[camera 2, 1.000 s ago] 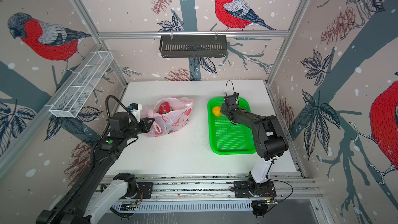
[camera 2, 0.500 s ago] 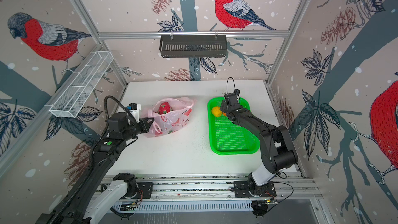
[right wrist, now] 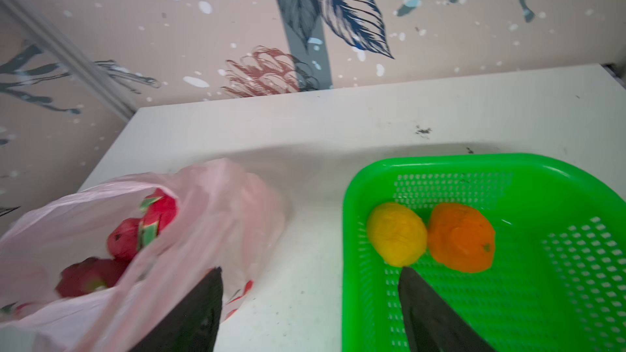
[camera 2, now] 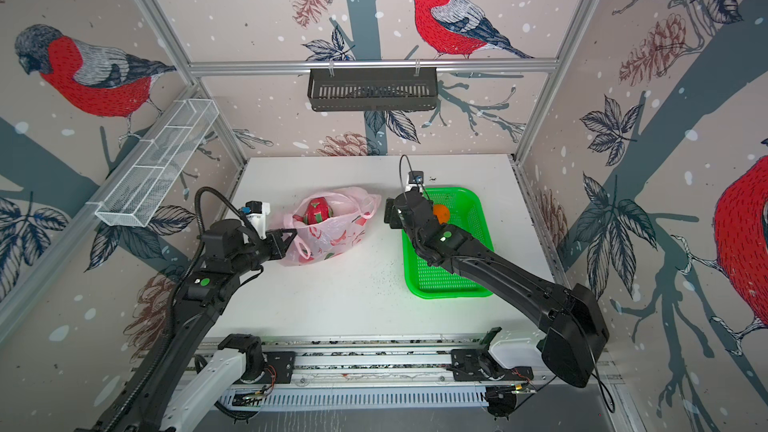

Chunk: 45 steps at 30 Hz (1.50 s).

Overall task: Untie the knot of the plastic bag and take out the fruit
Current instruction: 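Move the right gripper back into the bag toward the dragon fruits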

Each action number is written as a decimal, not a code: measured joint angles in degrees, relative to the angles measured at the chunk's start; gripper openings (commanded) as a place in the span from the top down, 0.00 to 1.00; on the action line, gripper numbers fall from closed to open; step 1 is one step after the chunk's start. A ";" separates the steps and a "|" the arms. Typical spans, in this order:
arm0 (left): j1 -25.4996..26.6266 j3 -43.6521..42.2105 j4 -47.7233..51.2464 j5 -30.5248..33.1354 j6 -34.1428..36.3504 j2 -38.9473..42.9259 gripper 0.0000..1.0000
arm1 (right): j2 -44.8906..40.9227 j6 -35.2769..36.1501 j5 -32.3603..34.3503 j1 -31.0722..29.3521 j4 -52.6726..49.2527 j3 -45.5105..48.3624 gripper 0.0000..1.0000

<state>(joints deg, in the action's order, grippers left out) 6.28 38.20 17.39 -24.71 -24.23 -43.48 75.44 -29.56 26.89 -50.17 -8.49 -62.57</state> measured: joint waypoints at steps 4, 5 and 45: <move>0.00 -1.18 0.07 -0.59 -1.05 2.05 1.00 | 2.73 2.82 2.08 -8.61 0.63 -6.64 0.23; 0.00 -1.57 0.13 -0.61 -1.18 2.47 1.00 | 3.82 2.99 2.08 -9.92 0.92 -7.93 0.24; 0.00 -8.96 5.70 0.55 -18.27 12.39 1.00 | 39.85 -3.56 -23.98 -15.98 7.06 -13.99 0.57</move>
<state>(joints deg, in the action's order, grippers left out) 6.28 29.23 23.09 -24.16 -42.50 -31.09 115.28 -33.12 2.92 -66.15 -1.43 -76.55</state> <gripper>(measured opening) 0.048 0.432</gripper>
